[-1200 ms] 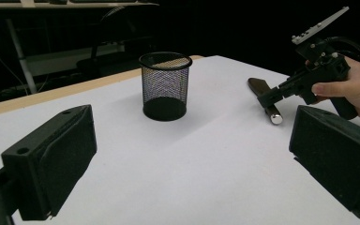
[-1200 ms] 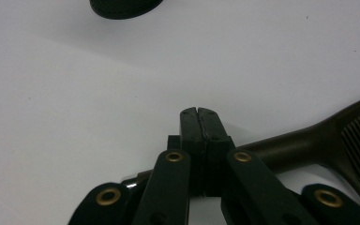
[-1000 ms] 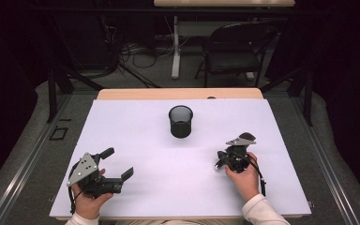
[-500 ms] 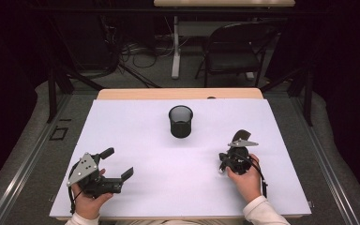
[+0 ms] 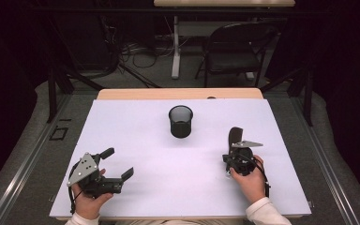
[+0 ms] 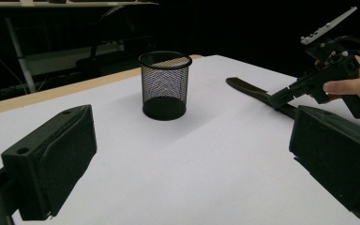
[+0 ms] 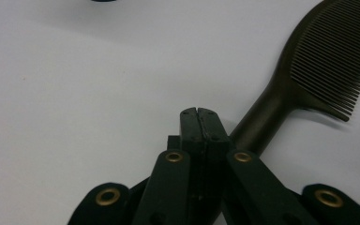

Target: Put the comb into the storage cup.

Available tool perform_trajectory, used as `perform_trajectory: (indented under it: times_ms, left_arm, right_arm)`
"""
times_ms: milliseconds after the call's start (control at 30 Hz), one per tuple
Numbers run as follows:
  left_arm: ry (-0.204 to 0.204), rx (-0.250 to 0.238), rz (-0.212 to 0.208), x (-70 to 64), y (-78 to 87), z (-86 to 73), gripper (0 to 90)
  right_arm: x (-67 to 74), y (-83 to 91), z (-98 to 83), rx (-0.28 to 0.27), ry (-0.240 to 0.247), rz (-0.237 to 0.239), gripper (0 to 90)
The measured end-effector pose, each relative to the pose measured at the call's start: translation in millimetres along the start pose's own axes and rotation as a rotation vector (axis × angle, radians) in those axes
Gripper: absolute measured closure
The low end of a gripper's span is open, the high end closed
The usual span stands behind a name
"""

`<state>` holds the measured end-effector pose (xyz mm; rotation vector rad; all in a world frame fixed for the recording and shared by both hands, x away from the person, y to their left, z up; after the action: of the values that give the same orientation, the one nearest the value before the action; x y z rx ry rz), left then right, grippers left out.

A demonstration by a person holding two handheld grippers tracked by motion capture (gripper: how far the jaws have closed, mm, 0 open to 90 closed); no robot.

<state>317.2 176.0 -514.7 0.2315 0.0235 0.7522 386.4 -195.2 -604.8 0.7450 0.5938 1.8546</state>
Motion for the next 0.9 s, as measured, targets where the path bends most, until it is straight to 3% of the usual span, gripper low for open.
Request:
perform_trajectory:
  times_ms: [900]
  left_arm:
    - [-0.003,0.004,-0.001,-0.1,-0.2,-0.8,1.0]
  right_arm:
    - [-16.5,6.4,-3.1,0.021,-0.034,-0.015,90.0]
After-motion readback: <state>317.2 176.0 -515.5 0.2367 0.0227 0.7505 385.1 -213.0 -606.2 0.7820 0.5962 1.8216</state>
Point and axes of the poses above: each handheld gripper's, and its own axes: y roughly backward along the jaws, z roughly out of its top, x roughly to its left, the point moved 8 cm from there along -y, roughly forward along the jaws, and after that the axes turned 7 degrees about -y, right-handed, at the moved point
